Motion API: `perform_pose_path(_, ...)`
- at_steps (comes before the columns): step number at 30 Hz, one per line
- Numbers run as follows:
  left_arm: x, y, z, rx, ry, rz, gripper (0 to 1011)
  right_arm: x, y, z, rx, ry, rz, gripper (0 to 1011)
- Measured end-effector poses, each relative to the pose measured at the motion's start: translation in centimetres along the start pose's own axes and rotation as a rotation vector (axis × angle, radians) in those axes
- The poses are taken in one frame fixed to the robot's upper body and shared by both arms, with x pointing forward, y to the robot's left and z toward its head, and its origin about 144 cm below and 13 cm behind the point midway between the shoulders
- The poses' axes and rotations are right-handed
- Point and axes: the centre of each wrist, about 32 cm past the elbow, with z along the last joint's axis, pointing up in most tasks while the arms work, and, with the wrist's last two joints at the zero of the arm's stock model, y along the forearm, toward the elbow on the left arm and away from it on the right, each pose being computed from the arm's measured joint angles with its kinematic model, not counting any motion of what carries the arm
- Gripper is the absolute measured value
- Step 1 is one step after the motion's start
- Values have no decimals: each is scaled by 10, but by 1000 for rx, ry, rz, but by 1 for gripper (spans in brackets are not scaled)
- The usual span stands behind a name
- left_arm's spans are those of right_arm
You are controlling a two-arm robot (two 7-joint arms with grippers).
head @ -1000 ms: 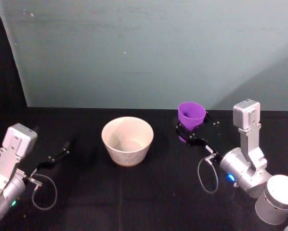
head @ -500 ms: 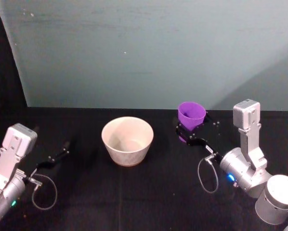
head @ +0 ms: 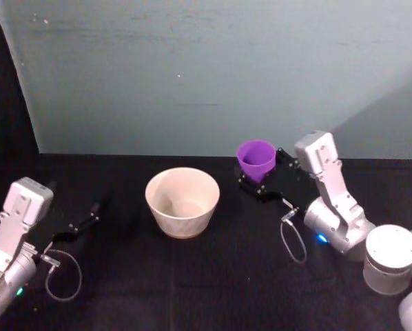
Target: Pick up the cup and pour the mung beans from the cup into the bowl.
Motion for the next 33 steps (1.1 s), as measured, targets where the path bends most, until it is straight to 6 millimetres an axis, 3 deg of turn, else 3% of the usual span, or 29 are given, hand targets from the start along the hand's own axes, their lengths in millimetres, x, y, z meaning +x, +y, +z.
perform_pose_path(33, 0, 0, 0, 0, 0, 0, 1011, 27, 73, 49, -96, -554, 274, 732)
